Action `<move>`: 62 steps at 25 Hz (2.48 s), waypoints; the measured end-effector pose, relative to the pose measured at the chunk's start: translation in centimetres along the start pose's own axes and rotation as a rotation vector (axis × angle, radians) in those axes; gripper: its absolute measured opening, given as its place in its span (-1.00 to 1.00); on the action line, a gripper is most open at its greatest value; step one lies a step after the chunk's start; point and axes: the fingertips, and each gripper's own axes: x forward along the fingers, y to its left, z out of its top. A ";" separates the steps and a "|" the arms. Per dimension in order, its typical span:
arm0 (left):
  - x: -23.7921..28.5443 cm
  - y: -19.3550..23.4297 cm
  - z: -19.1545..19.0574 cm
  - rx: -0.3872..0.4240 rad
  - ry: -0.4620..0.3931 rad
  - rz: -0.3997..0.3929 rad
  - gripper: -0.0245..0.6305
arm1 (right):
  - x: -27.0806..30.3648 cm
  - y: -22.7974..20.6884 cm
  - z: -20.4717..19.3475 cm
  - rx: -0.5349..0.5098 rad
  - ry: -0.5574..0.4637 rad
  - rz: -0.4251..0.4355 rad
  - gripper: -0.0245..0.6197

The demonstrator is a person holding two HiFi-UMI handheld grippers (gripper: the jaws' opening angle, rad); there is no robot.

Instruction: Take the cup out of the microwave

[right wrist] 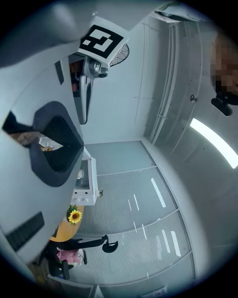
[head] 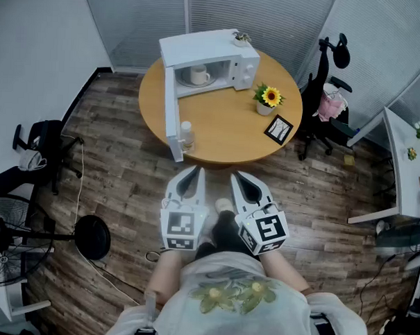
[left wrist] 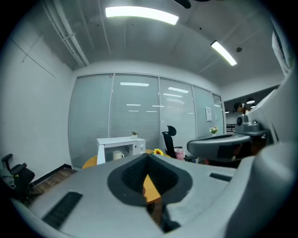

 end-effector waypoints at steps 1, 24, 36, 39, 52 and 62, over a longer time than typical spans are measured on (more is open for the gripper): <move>0.1 -0.2 0.0 0.001 -0.001 -0.004 -0.92 | 0.0 0.0 -0.2 0.002 0.001 0.004 -0.87; 5.3 1.0 1.1 0.015 0.011 0.007 -0.92 | 6.0 -3.1 -0.7 0.012 0.053 0.100 -0.44; 10.7 3.5 -0.5 -0.052 0.082 0.031 -0.92 | 11.4 -8.0 -1.0 0.005 0.120 0.126 -0.16; 12.3 4.1 -0.7 -0.065 0.090 0.037 -0.91 | 12.9 -9.2 -1.3 0.008 0.137 0.136 -0.16; 18.8 4.9 -1.1 -0.090 0.120 0.044 -0.91 | 19.4 -14.2 -2.8 0.031 0.209 0.178 -0.16; 23.6 6.8 -1.3 -0.134 0.141 0.125 -0.91 | 25.6 -18.1 -3.1 0.031 0.243 0.264 -0.17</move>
